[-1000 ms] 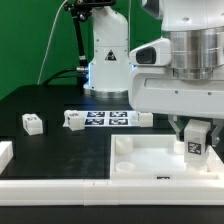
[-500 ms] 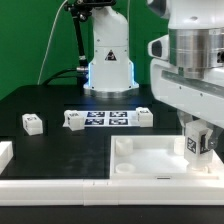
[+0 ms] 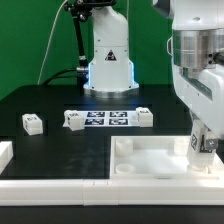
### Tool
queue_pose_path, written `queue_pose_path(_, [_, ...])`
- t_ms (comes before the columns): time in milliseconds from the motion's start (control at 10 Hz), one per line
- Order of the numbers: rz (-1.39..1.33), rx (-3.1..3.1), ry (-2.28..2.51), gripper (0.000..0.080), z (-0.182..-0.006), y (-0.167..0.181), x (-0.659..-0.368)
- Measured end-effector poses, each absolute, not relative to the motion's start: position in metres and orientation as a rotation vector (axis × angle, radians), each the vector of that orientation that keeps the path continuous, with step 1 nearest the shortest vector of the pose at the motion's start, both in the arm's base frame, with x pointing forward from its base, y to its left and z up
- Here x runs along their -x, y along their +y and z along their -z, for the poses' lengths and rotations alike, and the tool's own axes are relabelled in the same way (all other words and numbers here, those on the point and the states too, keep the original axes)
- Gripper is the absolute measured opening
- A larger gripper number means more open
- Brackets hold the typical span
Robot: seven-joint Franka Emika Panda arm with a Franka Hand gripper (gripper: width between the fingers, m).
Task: Assemble one leg
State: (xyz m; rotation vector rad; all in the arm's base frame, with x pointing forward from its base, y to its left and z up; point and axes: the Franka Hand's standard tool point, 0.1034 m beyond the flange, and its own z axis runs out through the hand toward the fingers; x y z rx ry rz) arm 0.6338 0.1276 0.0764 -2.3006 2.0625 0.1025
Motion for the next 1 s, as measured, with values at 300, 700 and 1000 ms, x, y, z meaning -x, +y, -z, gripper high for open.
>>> queue_pose_path(300, [-0.094, 2.44, 1.892, 0.0606, -0.0775, 0.1187, -0.6361])
queue_pose_path(700, [-0.1, 2.889, 1.077, 0.0649, -0.077, 0.1193, -0.6345])
queue_pose_path(1000, [-0.115, 3.029, 0.524, 0.0649, -0.0809, 0.1191, -0.6414])
